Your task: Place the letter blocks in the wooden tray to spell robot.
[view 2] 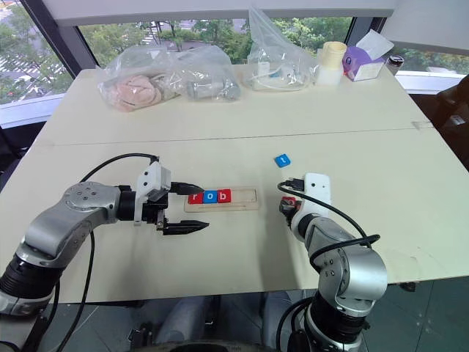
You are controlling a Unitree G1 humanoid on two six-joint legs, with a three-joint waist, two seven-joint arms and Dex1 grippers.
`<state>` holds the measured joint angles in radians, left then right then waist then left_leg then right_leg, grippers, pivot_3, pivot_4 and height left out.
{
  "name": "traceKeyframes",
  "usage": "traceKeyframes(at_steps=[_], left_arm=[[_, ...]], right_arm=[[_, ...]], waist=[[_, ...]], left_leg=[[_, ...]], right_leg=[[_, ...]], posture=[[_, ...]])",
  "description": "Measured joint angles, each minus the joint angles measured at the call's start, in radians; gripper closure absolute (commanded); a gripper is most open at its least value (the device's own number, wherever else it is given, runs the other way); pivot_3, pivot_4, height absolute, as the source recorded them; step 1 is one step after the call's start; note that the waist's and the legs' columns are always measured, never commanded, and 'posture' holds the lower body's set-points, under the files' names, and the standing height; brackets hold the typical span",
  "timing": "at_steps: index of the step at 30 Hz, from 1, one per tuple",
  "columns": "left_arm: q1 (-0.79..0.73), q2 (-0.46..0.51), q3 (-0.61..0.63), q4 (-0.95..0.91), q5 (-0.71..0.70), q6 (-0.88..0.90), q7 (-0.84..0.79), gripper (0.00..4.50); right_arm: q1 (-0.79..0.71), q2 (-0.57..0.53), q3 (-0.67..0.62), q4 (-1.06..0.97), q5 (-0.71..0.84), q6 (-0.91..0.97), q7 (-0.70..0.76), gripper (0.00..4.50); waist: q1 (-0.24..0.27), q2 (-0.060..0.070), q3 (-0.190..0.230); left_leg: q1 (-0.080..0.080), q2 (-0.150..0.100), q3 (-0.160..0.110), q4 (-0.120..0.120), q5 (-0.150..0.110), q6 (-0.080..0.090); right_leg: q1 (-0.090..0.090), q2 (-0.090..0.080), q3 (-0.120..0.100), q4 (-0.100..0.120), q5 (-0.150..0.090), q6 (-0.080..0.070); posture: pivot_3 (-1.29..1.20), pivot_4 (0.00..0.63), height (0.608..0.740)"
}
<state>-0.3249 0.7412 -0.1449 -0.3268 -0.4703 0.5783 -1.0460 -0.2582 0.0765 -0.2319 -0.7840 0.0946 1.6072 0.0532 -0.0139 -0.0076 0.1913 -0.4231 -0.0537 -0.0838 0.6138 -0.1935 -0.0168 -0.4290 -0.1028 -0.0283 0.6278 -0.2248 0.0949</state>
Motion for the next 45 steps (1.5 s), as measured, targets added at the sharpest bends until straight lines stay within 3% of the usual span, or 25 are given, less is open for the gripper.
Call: traceKeyframes(at_steps=[4, 9, 12, 14, 18, 21, 28, 43, 45], left_arm=[[0.005, 0.0, 0.0, 0.01, 0.008, -0.017, -0.004, 0.0], [0.014, 0.021, 0.0, 0.017, 0.024, -0.019, -0.025, 0.0], [0.017, 0.046, 0.01, 0.039, 0.013, -0.01, -0.055, 0.0], [0.014, 0.062, 0.031, 0.041, -0.025, 0.015, -0.085, 0.0], [-0.014, 0.097, 0.057, 0.023, -0.086, 0.06, -0.134, 0.0], [-0.027, 0.147, 0.057, 0.001, -0.083, 0.066, -0.153, 0.0], [0.013, 0.164, 0.065, -0.059, -0.085, 0.093, -0.117, 0.0], [0.071, 0.173, 0.088, -0.111, -0.076, 0.108, -0.057, 0.0], [0.071, 0.173, 0.088, -0.111, -0.071, 0.104, -0.057, 0.0]], right_arm=[[-0.001, -0.003, 0.002, 0.0, 0.007, 0.0, -0.004, 0.01], [-0.066, -0.082, -0.03, 0.028, 0.056, -0.008, 0.076, 0.01], [-0.09, -0.359, -0.025, 0.119, 0.117, -0.231, 0.28, 0.01], [-0.04, -0.566, -0.005, 0.188, 0.169, -0.462, 0.509, 0.01], [0.053, -0.747, 0.03, 0.363, 0.251, -0.802, 0.877, 0.01], [0.054, -0.879, 0.095, 0.593, 0.216, -1.071, 1.077, 0.01], [-0.098, -0.902, 0.255, 0.95, 0.102, -1.429, 1.243, 0.01], [-0.265, -0.886, 0.386, 1.238, 0.001, -1.718, 1.327, 0.01], [-0.284, -0.885, 0.391, 1.266, -0.009, -1.744, 1.332, 0.53]], waist=[[0.0, 0.0, 0.0], [-0.001, 0.0, 0.0], [0.003, 0.001, 0.001], [0.003, 0.0, 0.001], [-0.002, 0.0, 0.001], [-0.004, 0.0, 0.001], [0.0, 0.0, 0.001], [0.002, 0.0, 0.001], [0.003, 0.0, 0.001]], left_leg=[[0.0, 0.0, 0.0, 0.0, 0.0, 0.0], [0.0, 0.0, 0.0, 0.0, 0.0, 0.0], [-0.001, 0.0, 0.0, 0.0, 0.0, 0.0], [-0.002, 0.0, 0.001, -0.001, 0.0, 0.001], [-0.002, 0.0, 0.003, 0.0, -0.002, 0.004], [-0.001, 0.0, 0.007, 0.001, -0.002, 0.004], [0.0, 0.002, 0.005, 0.001, -0.002, 0.004], [-0.001, 0.001, 0.004, 0.002, -0.002, 0.003], [-0.001, 0.001, 0.004, 0.002, -0.002, 0.003]], right_leg=[[0.0, 0.0, 0.0, 0.0, 0.0, 0.0], [0.0, 0.0, 0.0, 0.0, 0.0, 0.001], [0.001, -0.001, -0.002, -0.004, -0.002, 0.004], [0.004, 0.0, -0.004, -0.01, -0.002, 0.004], [0.005, 0.0, -0.003, -0.011, 0.0, 0.004], [0.005, 0.0, -0.003, -0.011, 0.0, 0.004], [0.005, 0.0, -0.002, -0.01, 0.001, 0.002], [0.005, 0.0, -0.001, -0.01, 0.003, 0.001], [0.005, 0.0, -0.001, -0.01, 0.003, 0.001]], posture=[[0.0, 0.15, 0.74], [0.0, 0.15, 0.74], [0.0, 0.15, 0.74], [0.0, 0.15, 0.74], [0.0, 0.15, 0.74], [0.0, 0.15, 0.74], [0.0, 0.15, 0.74], [0.0, 0.15, 0.74], [0.0, 0.15, 0.74]])
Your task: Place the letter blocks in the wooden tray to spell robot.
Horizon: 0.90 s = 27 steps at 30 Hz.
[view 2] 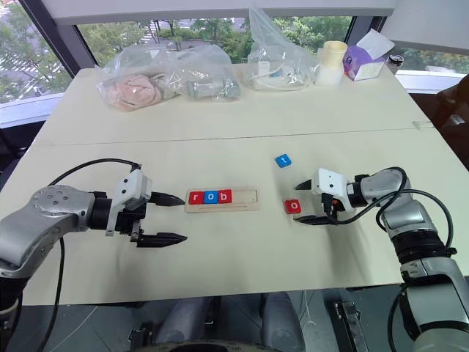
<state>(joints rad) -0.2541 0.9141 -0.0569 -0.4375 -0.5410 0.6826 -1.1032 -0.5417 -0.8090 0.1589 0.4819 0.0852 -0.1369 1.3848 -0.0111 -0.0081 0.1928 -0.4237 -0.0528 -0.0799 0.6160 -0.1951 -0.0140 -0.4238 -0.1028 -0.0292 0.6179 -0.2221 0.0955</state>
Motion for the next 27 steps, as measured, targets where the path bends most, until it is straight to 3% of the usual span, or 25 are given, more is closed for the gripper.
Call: traceKeyframes(at_steps=[3, 6, 13, 19, 27], left_arm=[[0.0, 0.0, 0.0, 0.0, 0.007, -0.003, 0.0, 0.0], [0.0, 0.0, 0.0, 0.001, 0.009, -0.007, 0.002, 0.0], [0.006, 0.0, 0.004, 0.002, 0.009, -0.011, 0.018, 0.0], [-0.032, 0.005, 0.062, 0.08, 0.01, -0.009, 0.05, 0.0], [-0.018, 0.01, 0.073, 0.08, -0.001, 0.008, 0.044, 0.0]], right_arm=[[-0.008, 0.005, 0.009, 0.014, -0.002, -0.016, 0.019, 1.81], [-0.001, 0.01, 0.013, -0.005, 0.004, -0.006, 0.034, 3.37], [0.018, 0.035, 0.011, -0.155, 0.044, 0.172, 0.01, 3.4], [-0.137, 0.088, 0.061, -0.281, 0.014, 0.343, -0.053, 3.4], [-0.185, 0.216, 0.164, -0.342, -0.018, 0.493, -0.121, 3.4]], waist=[[-0.001, 0.0, 0.0], [-0.001, 0.0, 0.0], [-0.003, 0.0, 0.0], [-0.002, 0.0, 0.0], [0.0, 0.0, 0.0]], left_leg=[[0.0, 0.0, 0.0, 0.0, 0.0, 0.0], [0.001, 0.0, 0.0, 0.0, 0.0, 0.0], [0.002, 0.0, 0.0, 0.0, 0.0, 0.0], [0.002, 0.0, -0.001, 0.0, 0.0, -0.001], [-0.001, -0.001, -0.001, -0.001, 0.001, -0.001]], right_leg=[[0.0, 0.0, 0.0, 0.0, 0.0, 0.0], [0.0, 0.0, 0.0, 0.001, 0.0, 0.0], [0.0, 0.0, 0.001, 0.003, 0.0, 0.0], [-0.001, 0.0, 0.001, 0.004, 0.0, 0.0], [-0.002, 0.0, 0.001, 0.002, 0.0, 0.001]], posture=[[0.0, 0.15, 0.74], [0.0, 0.15, 0.74], [0.0, 0.15, 0.74], [0.0, 0.15, 0.74], [0.0, 0.15, 0.74]])
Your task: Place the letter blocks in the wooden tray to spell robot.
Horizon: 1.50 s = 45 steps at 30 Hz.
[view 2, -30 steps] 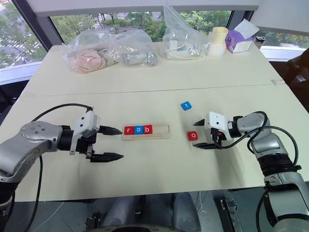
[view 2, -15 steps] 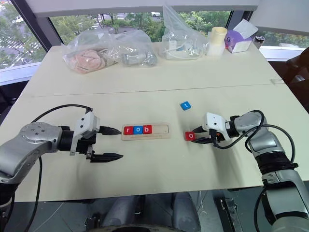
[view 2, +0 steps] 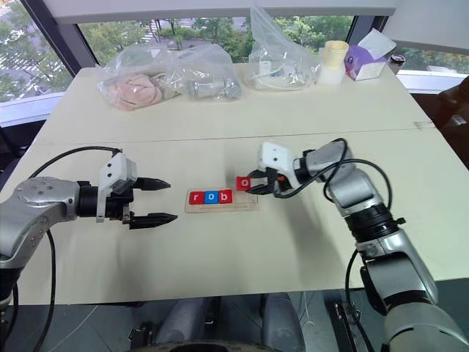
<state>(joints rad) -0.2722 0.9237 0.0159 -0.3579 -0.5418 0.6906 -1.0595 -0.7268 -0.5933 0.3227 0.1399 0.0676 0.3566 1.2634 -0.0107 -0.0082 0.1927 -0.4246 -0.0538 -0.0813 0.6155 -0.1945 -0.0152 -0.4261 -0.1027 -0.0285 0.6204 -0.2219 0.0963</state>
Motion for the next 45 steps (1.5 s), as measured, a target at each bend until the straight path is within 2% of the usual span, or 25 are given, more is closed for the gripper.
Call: traceKeyframes(at_steps=[7, 21, 22, 26, 27, 34, 38, 41, 45], left_arm=[[0.035, -0.029, 0.002, -0.054, -0.025, 0.022, 0.04, 0.0], [0.043, -0.03, 0.002, -0.01, -0.006, -0.019, 0.038, 0.0], [0.042, -0.031, 0.001, -0.01, -0.004, -0.021, 0.038, 0.0], [0.041, -0.035, -0.002, -0.01, 0.0, -0.024, 0.038, 0.0], [0.041, -0.036, -0.002, -0.01, 0.001, -0.024, 0.038, 0.0], [0.041, -0.044, -0.002, -0.01, 0.009, -0.024, 0.04, 0.0], [0.041, -0.059, -0.002, -0.011, 0.009, -0.023, 0.052, 0.0], [0.04, -0.073, -0.001, -0.02, 0.008, -0.02, 0.067, 0.0], [0.022, -0.123, 0.001, -0.023, -0.013, -0.014, 0.104, 0.0]], right_arm=[[-0.021, 0.031, 0.062, 0.029, -0.064, -0.007, -0.04, 3.4], [-0.021, 0.038, 0.099, 0.082, -0.111, -0.058, -0.043, 3.4], [-0.02, 0.041, 0.099, 0.08, -0.111, -0.058, -0.044, 2.35], [-0.017, 0.052, 0.097, 0.079, -0.113, -0.059, -0.053, 0.38], [-0.018, 0.053, 0.095, 0.079, -0.114, -0.06, -0.059, 0.03], [-0.03, 0.075, 0.058, 0.08, -0.101, -0.049, -0.117, 0.03], [-0.067, 0.075, -0.055, 0.08, -0.062, 0.008, -0.196, 0.03], [-0.074, 0.088, -0.165, 0.079, -0.042, 0.111, -0.325, 0.03], [-0.049, 0.15, -0.317, 0.072, -0.034, 0.279, -0.571, 0.03]], waist=[[-0.003, 0.0, 0.0], [-0.003, 0.0, 0.0], [-0.003, 0.0, 0.0], [-0.003, 0.0, 0.0], [-0.003, 0.0, 0.0], [-0.004, 0.0, 0.0], [-0.001, 0.0, 0.0], [0.0, 0.0, 0.0], [0.0, 0.0, 0.0]], left_leg=[[0.001, 0.0, 0.0, 0.0, 0.001, -0.001], [0.002, 0.0, 0.0, 0.001, 0.001, -0.001], [0.002, 0.0, 0.0, 0.001, 0.001, -0.001], [0.002, 0.0, 0.0, 0.001, 0.001, -0.001], [0.002, 0.0, 0.0, 0.001, 0.001, -0.001], [0.003, 0.0, 0.0, 0.001, 0.001, -0.001], [0.003, 0.0, 0.0, 0.001, 0.001, -0.002], [0.003, 0.0, 0.0, 0.001, 0.001, -0.002], [0.003, 0.0, 0.0, 0.0, 0.001, -0.002]], right_leg=[[0.0, 0.0, 0.0, 0.002, 0.0, 0.0], [0.0, 0.0, 0.0, 0.005, 0.0, -0.001], [-0.001, 0.0, 0.0, 0.005, 0.0, -0.001], [0.0, 0.0, 0.0, 0.006, 0.0, 0.0], [-0.001, 0.0, 0.0, 0.006, 0.0, 0.0], [-0.001, 0.0, 0.0, 0.007, 0.0, 0.0], [-0.001, 0.0, 0.0, 0.007, 0.0, 0.0], [-0.001, 0.0, 0.0, 0.007, 0.0, -0.001], [-0.001, 0.0, 0.001, 0.008, 0.0, 0.0]], posture=[[0.0, 0.15, 0.74], [0.0, 0.15, 0.74], [0.0, 0.15, 0.74], [0.0, 0.15, 0.74], [0.0, 0.15, 0.74], [0.0, 0.15, 0.74], [0.0, 0.15, 0.74], [0.0, 0.15, 0.74], [0.0, 0.15, 0.74]])
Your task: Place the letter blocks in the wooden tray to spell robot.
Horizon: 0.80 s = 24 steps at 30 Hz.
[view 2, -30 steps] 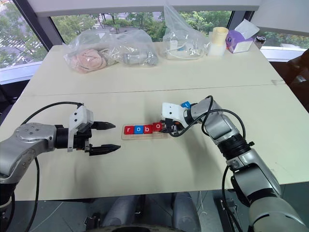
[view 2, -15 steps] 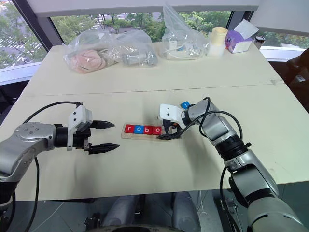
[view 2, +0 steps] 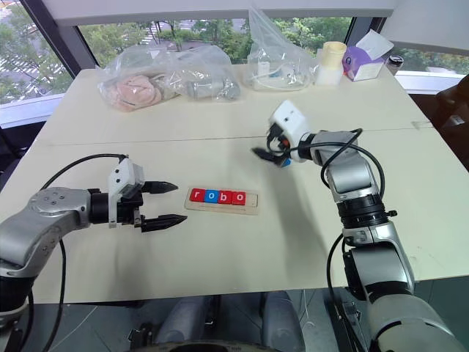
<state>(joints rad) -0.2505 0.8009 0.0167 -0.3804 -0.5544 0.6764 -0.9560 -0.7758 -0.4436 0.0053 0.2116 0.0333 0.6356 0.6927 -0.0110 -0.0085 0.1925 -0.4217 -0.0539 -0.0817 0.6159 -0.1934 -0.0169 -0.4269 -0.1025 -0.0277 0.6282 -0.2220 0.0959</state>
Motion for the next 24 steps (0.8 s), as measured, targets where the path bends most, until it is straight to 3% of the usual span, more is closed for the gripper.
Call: traceKeyframes(at_steps=[7, 15, 18, 23, 24], left_arm=[[-0.051, -0.03, 0.013, 0.007, -0.048, 0.033, 0.021, 0.0], [-0.109, -0.103, -0.004, 0.029, -0.046, 0.031, 0.045, 0.0], [-0.105, -0.115, -0.019, 0.029, -0.043, 0.031, 0.049, 0.0], [-0.096, -0.115, -0.029, 0.029, -0.039, 0.03, 0.054, 0.0], [-0.095, -0.114, -0.029, 0.029, -0.036, 0.029, 0.054, 0.0]], right_arm=[[0.192, 0.101, -0.033, -0.092, 0.009, 0.128, -0.198, 0.03], [0.164, 0.143, -0.028, -0.011, 0.0, 0.069, -0.317, 0.03], [0.161, 0.146, -0.022, 0.03, 0.0, 0.035, -0.334, 0.83], [0.161, 0.146, -0.009, 0.03, 0.0, 0.032, -0.337, 3.26], [0.161, 0.146, -0.009, 0.029, 0.0, 0.033, -0.338, 3.26]], waist=[[-0.009, 0.0, 0.0], [-0.005, 0.0, 0.0], [-0.006, 0.0, 0.0], [-0.004, 0.0, 0.0], [-0.004, 0.0, 0.0]], left_leg=[[0.001, -0.001, 0.001, 0.0, 0.0, 0.0], [0.002, -0.001, 0.002, 0.0, 0.0, 0.0], [0.002, -0.001, 0.002, 0.0, 0.0, 0.0], [0.002, -0.001, 0.002, 0.0, 0.0, 0.0], [0.002, -0.001, 0.002, 0.0, 0.0, 0.0]], right_leg=[[0.0, 0.0, 0.001, 0.001, 0.001, 0.002], [0.001, 0.001, 0.001, 0.001, 0.001, 0.002], [0.001, 0.001, 0.001, 0.001, 0.001, 0.003], [0.001, 0.001, 0.001, 0.001, 0.001, 0.002], [0.001, 0.001, 0.001, 0.001, 0.001, 0.002]], posture=[[0.0, 0.15, 0.74], [0.0, 0.15, 0.74], [0.0, 0.15, 0.74], [0.0, 0.15, 0.74], [0.0, 0.15, 0.74]])
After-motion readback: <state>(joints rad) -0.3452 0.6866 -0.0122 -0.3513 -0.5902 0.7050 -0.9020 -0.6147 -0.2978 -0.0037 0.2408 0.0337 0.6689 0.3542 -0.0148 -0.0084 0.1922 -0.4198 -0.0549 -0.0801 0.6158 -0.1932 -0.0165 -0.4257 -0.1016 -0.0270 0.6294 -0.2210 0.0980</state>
